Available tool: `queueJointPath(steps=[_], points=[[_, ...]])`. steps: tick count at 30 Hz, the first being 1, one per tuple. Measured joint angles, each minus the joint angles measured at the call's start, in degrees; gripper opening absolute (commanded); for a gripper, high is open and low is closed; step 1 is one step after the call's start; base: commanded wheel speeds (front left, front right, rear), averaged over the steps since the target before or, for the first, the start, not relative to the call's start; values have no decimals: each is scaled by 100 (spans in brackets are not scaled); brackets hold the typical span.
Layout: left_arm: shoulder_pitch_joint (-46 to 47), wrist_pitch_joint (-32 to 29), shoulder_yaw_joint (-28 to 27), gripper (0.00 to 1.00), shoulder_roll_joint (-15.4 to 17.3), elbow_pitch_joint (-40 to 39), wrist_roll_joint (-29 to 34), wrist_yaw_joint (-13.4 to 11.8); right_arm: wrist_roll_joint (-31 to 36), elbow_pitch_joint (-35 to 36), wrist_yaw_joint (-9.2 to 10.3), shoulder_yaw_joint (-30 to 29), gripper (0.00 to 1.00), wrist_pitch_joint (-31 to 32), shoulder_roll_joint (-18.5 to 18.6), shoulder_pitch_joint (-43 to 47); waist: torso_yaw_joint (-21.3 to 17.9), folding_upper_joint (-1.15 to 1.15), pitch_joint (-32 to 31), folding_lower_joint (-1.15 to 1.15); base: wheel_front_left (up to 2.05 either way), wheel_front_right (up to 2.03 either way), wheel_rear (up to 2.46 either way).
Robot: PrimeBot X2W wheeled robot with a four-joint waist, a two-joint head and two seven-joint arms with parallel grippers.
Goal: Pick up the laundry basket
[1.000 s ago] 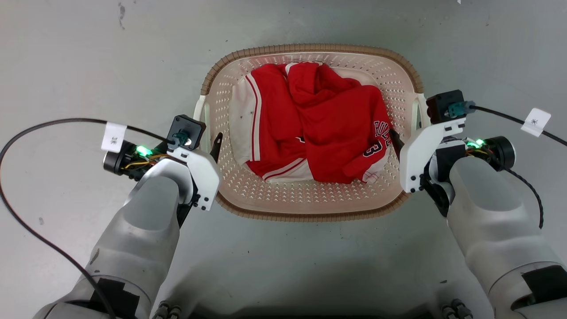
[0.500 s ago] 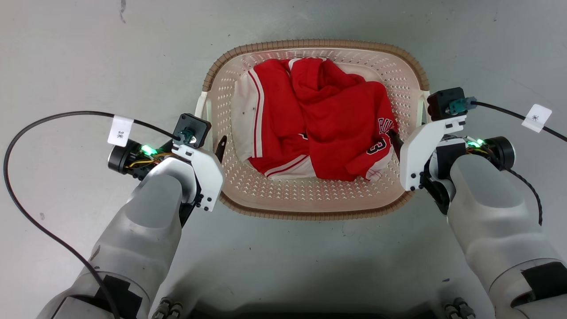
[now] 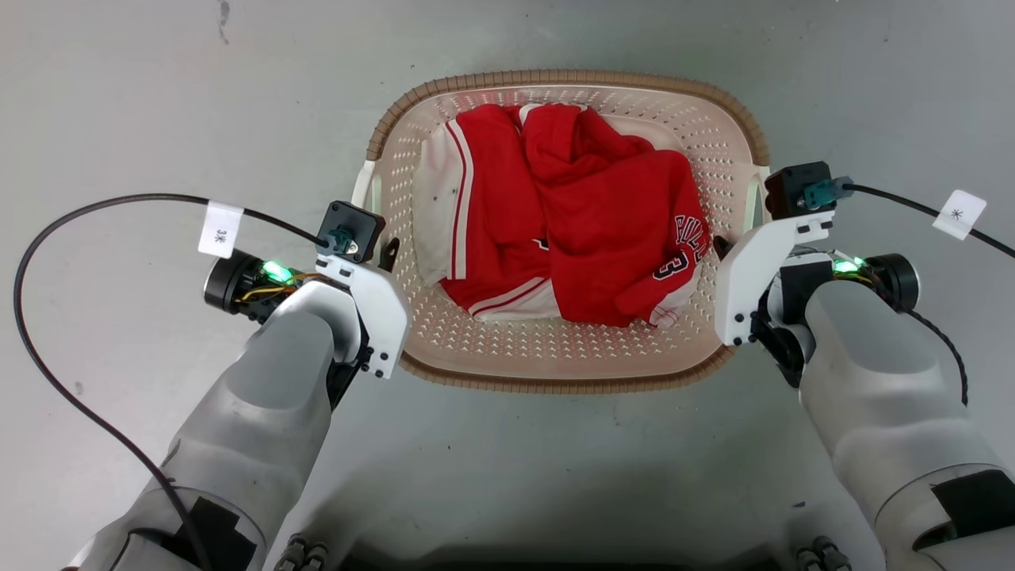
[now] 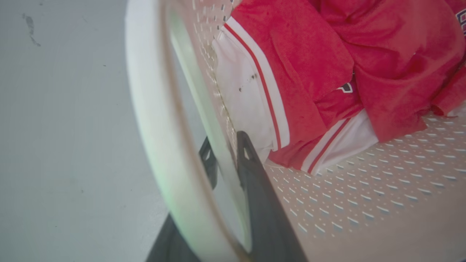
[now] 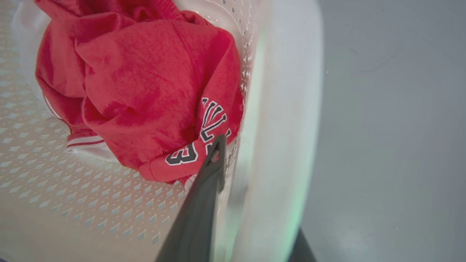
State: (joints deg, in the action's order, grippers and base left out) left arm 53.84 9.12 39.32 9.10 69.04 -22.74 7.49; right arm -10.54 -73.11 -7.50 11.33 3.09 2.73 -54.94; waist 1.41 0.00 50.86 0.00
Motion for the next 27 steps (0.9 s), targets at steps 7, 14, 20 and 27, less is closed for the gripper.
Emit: queueJointPath(steps=[7,14,20,27], points=[[-154,-229,519,0,119,-176,-456,-2,71,-52,-1,-31,0,268,-13,41,-15,0,-252,0,0,0,0],[-480,-800,1209,0,320,-636,-1227,-11,213,-76,-1,66,0,938,-10,243,-49,0,-771,0,0,0,0],[-736,-1369,1867,0,613,-1161,-1996,-16,191,-76,-1,218,0,1521,-10,477,-58,0,-1389,0,0,0,0],[-1050,-1965,2570,0,1007,-1741,-2896,-18,-126,-48,-1,600,0,2071,-20,818,-78,0,-2234,0,0,0,0]])
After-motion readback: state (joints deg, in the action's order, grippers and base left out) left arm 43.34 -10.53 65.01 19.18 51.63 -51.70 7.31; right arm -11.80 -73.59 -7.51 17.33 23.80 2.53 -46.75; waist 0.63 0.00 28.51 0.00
